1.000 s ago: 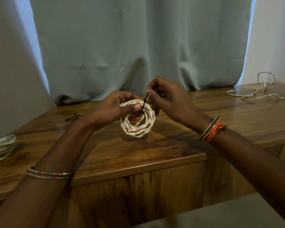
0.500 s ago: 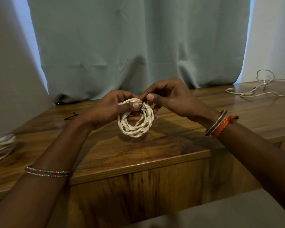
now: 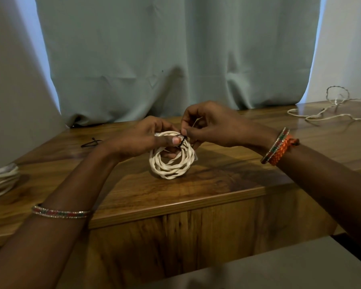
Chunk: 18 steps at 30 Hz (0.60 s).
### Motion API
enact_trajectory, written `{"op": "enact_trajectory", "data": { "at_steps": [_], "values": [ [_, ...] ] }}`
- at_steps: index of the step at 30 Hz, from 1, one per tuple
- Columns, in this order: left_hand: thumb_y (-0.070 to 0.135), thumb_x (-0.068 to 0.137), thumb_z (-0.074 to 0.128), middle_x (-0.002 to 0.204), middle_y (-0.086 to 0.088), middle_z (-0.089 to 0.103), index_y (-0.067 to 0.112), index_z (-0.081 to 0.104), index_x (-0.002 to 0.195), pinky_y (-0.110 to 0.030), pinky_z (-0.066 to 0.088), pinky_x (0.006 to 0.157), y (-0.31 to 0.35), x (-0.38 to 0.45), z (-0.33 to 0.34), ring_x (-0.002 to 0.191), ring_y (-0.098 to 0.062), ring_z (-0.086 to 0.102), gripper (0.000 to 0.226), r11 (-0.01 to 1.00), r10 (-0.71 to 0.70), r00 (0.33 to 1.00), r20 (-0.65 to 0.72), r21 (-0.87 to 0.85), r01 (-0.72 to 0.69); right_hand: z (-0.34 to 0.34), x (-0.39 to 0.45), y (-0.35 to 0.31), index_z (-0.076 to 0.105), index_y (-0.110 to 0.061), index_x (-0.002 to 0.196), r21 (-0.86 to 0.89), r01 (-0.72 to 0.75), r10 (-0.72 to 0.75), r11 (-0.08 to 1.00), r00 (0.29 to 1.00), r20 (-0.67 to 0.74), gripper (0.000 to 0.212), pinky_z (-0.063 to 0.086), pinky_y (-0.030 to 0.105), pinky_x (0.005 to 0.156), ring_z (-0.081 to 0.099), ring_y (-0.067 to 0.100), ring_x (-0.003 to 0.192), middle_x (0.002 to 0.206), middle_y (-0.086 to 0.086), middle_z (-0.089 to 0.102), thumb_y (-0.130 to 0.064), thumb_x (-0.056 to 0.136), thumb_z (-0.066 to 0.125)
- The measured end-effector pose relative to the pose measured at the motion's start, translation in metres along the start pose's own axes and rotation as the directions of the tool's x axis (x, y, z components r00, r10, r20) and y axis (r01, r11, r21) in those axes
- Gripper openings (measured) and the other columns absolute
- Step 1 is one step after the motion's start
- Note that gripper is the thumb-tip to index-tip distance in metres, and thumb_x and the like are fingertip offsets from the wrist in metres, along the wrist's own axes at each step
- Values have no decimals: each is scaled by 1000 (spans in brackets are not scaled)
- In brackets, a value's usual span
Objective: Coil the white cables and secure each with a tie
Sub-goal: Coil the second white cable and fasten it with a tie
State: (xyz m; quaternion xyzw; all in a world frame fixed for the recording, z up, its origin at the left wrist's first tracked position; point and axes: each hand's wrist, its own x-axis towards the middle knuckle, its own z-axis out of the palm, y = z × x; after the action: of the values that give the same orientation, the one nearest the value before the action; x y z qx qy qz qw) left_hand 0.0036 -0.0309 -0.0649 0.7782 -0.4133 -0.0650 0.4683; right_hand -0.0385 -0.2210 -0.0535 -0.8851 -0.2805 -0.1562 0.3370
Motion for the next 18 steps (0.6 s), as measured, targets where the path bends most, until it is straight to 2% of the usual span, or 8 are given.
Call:
{"op": "enact_trajectory", "data": {
  "at_steps": [4,7,9,12,14,16,18],
  "values": [
    [19,79,69,91,-18,69,3,66,98,-28,55,74,-3,1,-3,79,-20,67,25,1000,-6,1000,17,-16,6,0,-5,-3,66,-14,97,-250,203,-226,947,972,-67,10,55,17,68,67,3,75,85,-3,69,-14,86,66],
    [15,78,64,91,-14,69,3,64,100,-26,56,72,-1,1,-3,78,-18,67,26,996,5,1000,-10,-93,-5,2,-7,1,72,-11,92,-321,258,-315,911,939,-140,10,54,18,69,65,4,76,84,-1,71,-10,84,68],
    [16,76,62,94,-13,69,5,61,105,-28,57,73,0,2,0,80,-18,67,31,992,23,998,-50,-124,-29,8,-5,5,72,-9,87,-256,201,-273,946,918,-287,6,55,26,69,66,7,73,80,0,71,-8,83,67],
    [18,77,64,92,-7,71,9,61,107,-27,57,75,1,5,3,81,-15,67,31,993,84,987,-134,-69,-94,23,0,7,65,-13,82,-82,77,-107,994,869,-483,9,53,33,68,63,9,73,75,-7,65,-6,86,60],
    [13,81,64,86,-1,71,10,63,103,-22,56,73,2,7,5,79,-10,67,22,991,131,975,-177,-14,-136,33,4,7,60,-14,82,-1,45,-37,999,825,-564,11,49,30,69,60,10,77,75,-10,61,-6,88,56],
    [7,85,63,87,-4,69,8,63,104,-21,55,70,1,9,9,77,-11,65,20,984,177,967,-184,25,-176,39,7,8,57,-14,81,85,41,22,996,779,-626,13,47,22,67,57,5,74,73,-11,59,-4,88,55],
    [11,85,66,87,-5,69,11,63,102,-22,54,66,-2,9,11,75,-11,66,17,968,238,951,-200,131,-214,44,11,7,56,-13,80,169,34,88,985,743,-664,15,46,18,63,55,1,69,72,-9,58,-2,90,52]
  ]
}}
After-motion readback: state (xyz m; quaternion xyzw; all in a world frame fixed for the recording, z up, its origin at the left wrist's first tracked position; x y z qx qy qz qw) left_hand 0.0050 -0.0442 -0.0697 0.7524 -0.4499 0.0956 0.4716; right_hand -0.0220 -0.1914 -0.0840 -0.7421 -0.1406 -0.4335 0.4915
